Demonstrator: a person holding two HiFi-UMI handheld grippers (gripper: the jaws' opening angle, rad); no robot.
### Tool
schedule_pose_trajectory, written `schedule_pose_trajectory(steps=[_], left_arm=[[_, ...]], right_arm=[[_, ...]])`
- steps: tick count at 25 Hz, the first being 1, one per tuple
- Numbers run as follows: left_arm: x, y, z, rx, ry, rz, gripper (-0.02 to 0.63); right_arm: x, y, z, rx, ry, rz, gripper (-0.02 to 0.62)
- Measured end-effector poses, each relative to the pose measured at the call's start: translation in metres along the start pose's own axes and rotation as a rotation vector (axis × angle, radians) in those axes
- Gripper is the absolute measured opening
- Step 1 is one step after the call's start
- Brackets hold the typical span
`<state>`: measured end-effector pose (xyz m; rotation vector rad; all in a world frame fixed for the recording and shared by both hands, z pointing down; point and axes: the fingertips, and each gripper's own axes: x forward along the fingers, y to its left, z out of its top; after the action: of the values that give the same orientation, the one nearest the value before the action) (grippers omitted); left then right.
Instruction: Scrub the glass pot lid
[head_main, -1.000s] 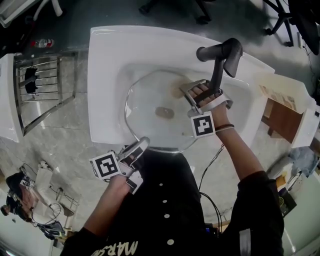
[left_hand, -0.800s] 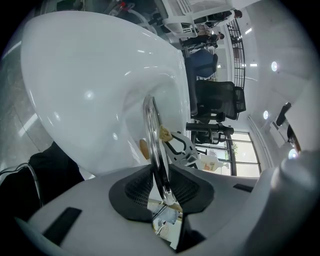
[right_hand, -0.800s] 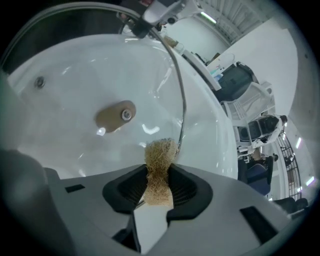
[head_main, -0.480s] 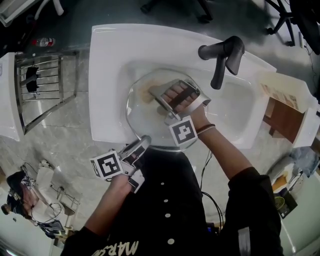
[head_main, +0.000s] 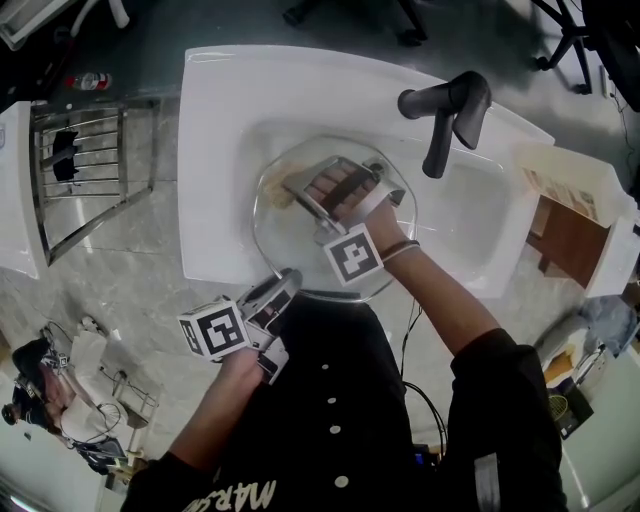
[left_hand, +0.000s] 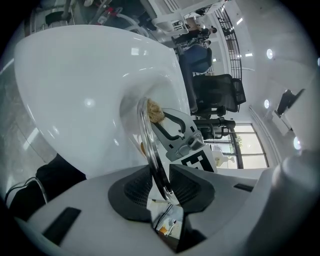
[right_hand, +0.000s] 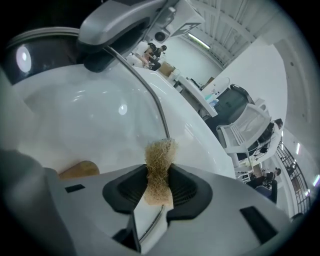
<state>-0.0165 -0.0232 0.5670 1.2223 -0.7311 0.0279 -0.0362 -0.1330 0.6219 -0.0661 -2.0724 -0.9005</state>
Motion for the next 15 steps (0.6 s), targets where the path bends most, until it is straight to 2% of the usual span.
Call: schedule_pose_trajectory(steps=[6, 15], left_arm=[[0.001, -0.005, -0.001, -0.032, -0.016, -0.008, 0.121], [0.002, -0.006, -0.001, -0.046, -0.040, -0.017, 0.118]], right_arm=[[-0.007, 0.010, -0.006, -0.022, -0.011, 0.060, 0.137], [-0.035, 0.038, -0.033, -0.018, 0.026, 0.172, 0.135]])
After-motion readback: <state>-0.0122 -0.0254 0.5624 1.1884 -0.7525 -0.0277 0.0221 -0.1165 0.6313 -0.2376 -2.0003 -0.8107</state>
